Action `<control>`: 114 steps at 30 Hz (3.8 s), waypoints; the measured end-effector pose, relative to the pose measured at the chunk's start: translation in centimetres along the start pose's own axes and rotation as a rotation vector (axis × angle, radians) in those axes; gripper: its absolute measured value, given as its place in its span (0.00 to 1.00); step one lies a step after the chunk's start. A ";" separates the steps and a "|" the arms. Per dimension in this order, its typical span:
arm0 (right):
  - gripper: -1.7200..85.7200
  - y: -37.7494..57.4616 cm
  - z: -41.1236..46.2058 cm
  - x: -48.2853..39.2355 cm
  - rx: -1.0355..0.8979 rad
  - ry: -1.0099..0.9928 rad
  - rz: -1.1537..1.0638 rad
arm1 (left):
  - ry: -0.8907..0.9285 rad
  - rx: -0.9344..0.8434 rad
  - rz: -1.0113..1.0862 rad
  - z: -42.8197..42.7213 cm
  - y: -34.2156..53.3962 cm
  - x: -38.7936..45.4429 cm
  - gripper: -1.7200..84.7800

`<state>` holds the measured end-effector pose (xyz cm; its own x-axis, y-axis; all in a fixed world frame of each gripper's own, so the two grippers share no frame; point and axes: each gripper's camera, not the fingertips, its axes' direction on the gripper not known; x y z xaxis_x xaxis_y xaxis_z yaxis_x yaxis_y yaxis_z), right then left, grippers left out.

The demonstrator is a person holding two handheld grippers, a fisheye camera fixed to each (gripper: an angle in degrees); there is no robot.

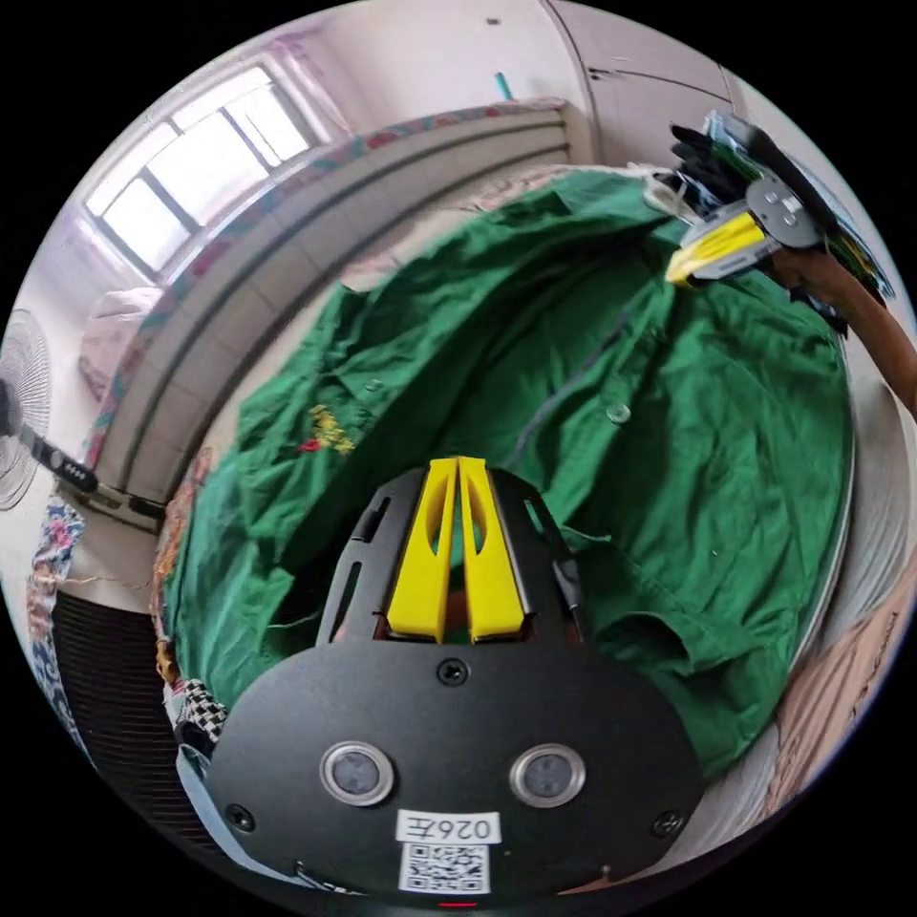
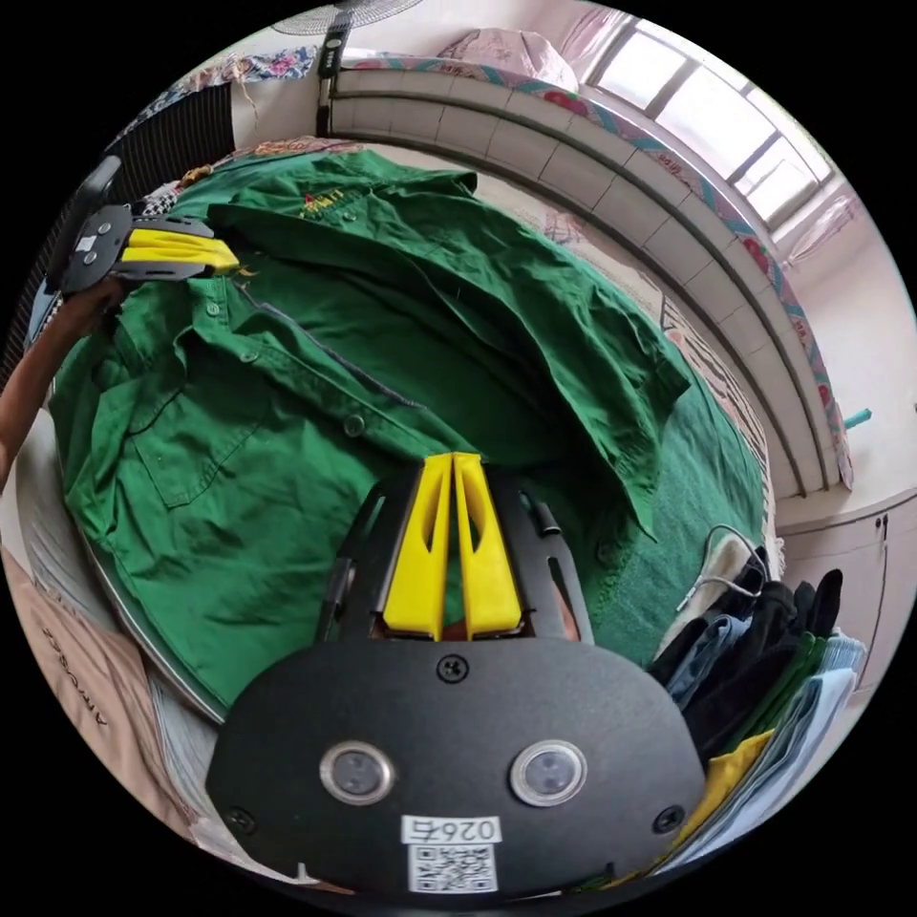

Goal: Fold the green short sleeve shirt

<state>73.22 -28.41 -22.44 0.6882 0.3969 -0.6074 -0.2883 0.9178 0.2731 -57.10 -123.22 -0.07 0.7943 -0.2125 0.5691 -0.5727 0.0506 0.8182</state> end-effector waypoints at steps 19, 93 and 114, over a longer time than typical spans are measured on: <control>0.01 -2.9 -2.9 -1.0 -0.080 -0.159 -0.344 | 0.212 -0.103 0.438 -3.2 -1.7 0.6 0.02; 0.05 1.1 -6.4 9.6 -0.037 -0.150 -0.362 | 0.068 -0.102 0.428 -18.8 -11.0 -26.8 0.11; 0.01 1.2 -9.2 8.6 0.254 -0.213 -0.327 | -0.549 -0.001 0.546 -28.6 -1.5 -14.4 0.06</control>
<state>72.67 -23.81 -34.16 0.8451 0.0510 -0.5322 0.1206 0.9516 0.2827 -61.93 -92.29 -7.18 0.1853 -0.6101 0.7703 -0.8537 0.2883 0.4337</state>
